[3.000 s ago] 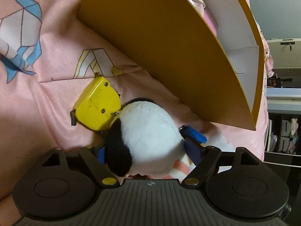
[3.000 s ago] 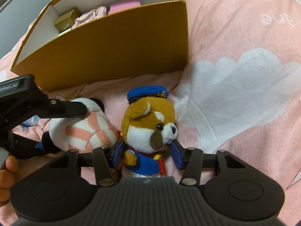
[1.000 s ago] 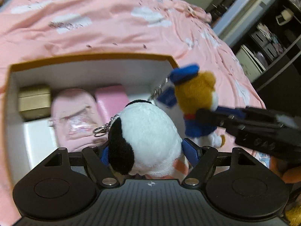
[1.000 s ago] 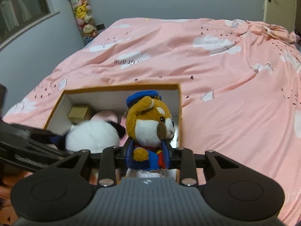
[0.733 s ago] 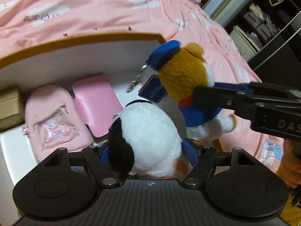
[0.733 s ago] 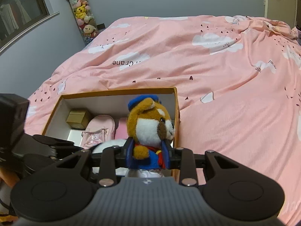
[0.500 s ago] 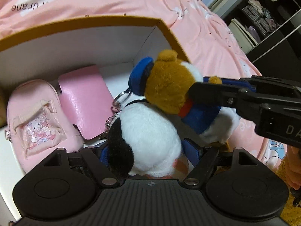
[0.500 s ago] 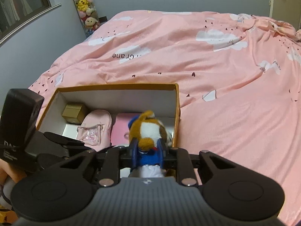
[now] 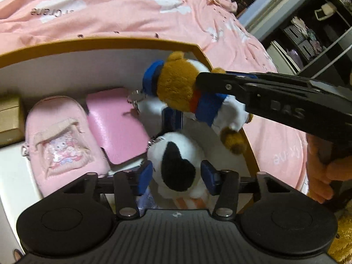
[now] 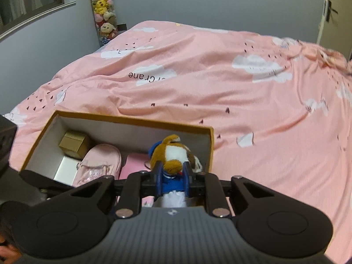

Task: Organize objects
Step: 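Lower the white-black plush with the left gripper while the right lowers the dog plush into the box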

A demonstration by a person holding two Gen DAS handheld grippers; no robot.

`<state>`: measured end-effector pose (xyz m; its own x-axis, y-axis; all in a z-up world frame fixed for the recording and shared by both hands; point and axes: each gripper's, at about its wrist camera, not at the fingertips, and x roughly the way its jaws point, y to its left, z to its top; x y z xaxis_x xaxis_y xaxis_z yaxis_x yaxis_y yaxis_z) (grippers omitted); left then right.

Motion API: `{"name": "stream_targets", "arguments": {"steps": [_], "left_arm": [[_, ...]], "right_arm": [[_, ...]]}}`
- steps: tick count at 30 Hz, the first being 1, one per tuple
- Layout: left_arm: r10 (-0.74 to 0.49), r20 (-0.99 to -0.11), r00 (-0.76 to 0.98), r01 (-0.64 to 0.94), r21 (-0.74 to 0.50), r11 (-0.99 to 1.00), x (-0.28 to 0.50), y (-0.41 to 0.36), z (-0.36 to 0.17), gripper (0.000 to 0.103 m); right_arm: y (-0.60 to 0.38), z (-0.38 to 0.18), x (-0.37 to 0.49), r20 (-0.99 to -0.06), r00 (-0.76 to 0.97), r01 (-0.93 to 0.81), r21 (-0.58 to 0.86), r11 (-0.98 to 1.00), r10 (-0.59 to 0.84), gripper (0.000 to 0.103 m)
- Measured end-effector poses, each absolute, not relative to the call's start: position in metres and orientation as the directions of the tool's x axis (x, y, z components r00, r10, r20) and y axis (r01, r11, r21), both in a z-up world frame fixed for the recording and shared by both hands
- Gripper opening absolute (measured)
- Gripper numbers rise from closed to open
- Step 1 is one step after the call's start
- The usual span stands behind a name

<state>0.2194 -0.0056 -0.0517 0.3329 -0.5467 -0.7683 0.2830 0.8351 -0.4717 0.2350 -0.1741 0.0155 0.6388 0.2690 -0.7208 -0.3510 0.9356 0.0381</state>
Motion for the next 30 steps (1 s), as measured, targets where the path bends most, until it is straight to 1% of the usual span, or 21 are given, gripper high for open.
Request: {"name": "stream_targets", "arguments": {"steps": [9, 13, 16, 18, 22, 24, 25, 26, 29, 30], "left_arm": [[-0.501, -0.767, 0.402, 0.196, -0.462, 0.865, 0.224, 0.018, -0.045, 0.055], [-0.497, -0.772, 0.396, 0.187, -0.462, 0.867, 0.228, 0.015, -0.047, 0.055], [-0.504, -0.773, 0.386, 0.194, -0.466, 0.863, 0.227, 0.010, -0.048, 0.054], [-0.510, -0.772, 0.380, 0.196, -0.471, 0.860, 0.227, 0.008, -0.050, 0.054], [-0.519, -0.768, 0.375, 0.204, -0.478, 0.854, 0.226, 0.006, -0.052, 0.051], [-0.526, -0.764, 0.373, 0.207, -0.484, 0.850, 0.226, 0.004, -0.051, 0.051], [-0.531, -0.762, 0.371, 0.207, -0.489, 0.847, 0.227, 0.003, -0.052, 0.050], [-0.534, -0.761, 0.368, 0.207, -0.492, 0.845, 0.227, 0.002, -0.053, 0.050], [-0.525, -0.770, 0.363, 0.211, -0.480, 0.851, 0.228, -0.003, -0.056, 0.047], [-0.523, -0.771, 0.363, 0.210, -0.479, 0.852, 0.228, -0.004, -0.057, 0.047]], "right_arm": [[-0.156, -0.004, 0.261, -0.754, 0.609, -0.377, -0.005, 0.926, 0.244, 0.016], [-0.149, -0.021, 0.268, -0.794, 0.569, -0.395, -0.037, 0.918, 0.213, 0.018], [-0.155, -0.019, 0.265, -0.792, 0.572, -0.392, -0.039, 0.919, 0.211, 0.021], [-0.159, -0.011, 0.261, -0.787, 0.578, -0.385, -0.031, 0.922, 0.215, 0.031], [-0.161, 0.004, 0.248, -0.791, 0.558, -0.424, -0.013, 0.906, 0.250, 0.031], [-0.161, 0.006, 0.242, -0.804, 0.532, -0.446, 0.001, 0.895, 0.266, 0.028], [-0.159, 0.006, 0.240, -0.815, 0.516, -0.460, -0.004, 0.888, 0.263, 0.025], [-0.158, 0.004, 0.238, -0.824, 0.505, -0.467, -0.012, 0.884, 0.255, 0.019], [-0.151, -0.005, 0.238, -0.845, 0.500, -0.477, -0.084, 0.875, 0.191, 0.014], [-0.149, -0.008, 0.239, -0.850, 0.497, -0.480, -0.102, 0.871, 0.174, 0.014]]}}
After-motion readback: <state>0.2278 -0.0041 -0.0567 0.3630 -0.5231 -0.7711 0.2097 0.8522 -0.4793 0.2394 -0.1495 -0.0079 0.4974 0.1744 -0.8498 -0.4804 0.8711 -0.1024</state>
